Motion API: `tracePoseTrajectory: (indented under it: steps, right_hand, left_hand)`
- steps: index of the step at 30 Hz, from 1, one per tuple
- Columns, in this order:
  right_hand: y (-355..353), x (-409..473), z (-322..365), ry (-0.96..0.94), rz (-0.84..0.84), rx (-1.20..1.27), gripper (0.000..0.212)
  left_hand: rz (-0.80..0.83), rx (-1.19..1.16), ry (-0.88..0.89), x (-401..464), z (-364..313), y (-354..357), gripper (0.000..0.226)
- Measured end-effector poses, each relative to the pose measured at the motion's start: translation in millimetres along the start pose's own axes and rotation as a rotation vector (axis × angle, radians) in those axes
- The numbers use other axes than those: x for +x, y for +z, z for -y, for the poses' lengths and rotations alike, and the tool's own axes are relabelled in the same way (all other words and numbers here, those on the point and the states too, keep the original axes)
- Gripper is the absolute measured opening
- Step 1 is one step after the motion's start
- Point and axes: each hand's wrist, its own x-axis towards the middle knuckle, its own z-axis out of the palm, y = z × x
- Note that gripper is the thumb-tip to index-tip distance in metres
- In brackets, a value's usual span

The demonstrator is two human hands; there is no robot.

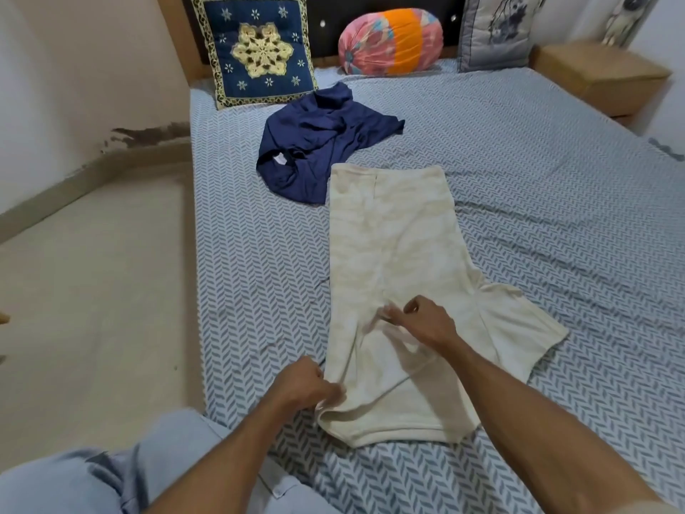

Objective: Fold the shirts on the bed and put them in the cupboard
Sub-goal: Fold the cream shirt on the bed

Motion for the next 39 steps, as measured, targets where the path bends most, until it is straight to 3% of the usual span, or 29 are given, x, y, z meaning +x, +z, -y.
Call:
tracePoseTrajectory:
  steps: [2,5,9,12,18,22,28,32,35,37,39]
  right_hand:
    - [-5,-13,-10,0.044,0.048,-0.075,0.061]
    - [-5,-29,-23,0.066,0.090,-0.058,0.027]
    - [-10,-48,-28,0.063,0.068,0.493,0.010]
    - [-7,-63,-34,0.151,0.058,0.751,0.016]
    - [16,-82,-56,0.269,0.040,0.768,0.019]
    - [18,-81,-65,0.194,-0.041,0.852,0.028]
    - [22,-77,-68,0.153,-0.055,0.802,0.032]
    - [13,-82,-69,0.083,-0.127,0.549,0.037]
    - [-5,-78,-83,0.077,-0.259,0.377,0.036]
    - [-21,-71,-103,0.106,-0.373,0.300,0.035]
    - [-38,-64,-126,0.160,-0.489,0.266,0.035]
  left_hand:
    - [0.035,0.034,-0.030,-6,-2,5,0.049]
    - [0.089,0.002,-0.012,-7,5,11,0.060]
    - [0.099,-0.103,0.024,-14,14,12,0.057]
    - [0.052,-0.126,0.038,-24,18,14,0.033]
    - [0.032,-0.159,-0.009,-31,25,21,0.034]
    - [0.048,-0.136,-0.014,-34,23,22,0.047]
    - [0.083,-0.075,-0.042,-44,18,24,0.053]
    - [0.050,0.118,-0.064,-47,12,21,0.049]
    - [-0.220,0.198,0.042,-43,-3,18,0.045]
    - [-0.444,0.229,0.240,-33,-16,25,0.046]
    - [-0.488,0.220,0.450,-27,-36,36,0.049]
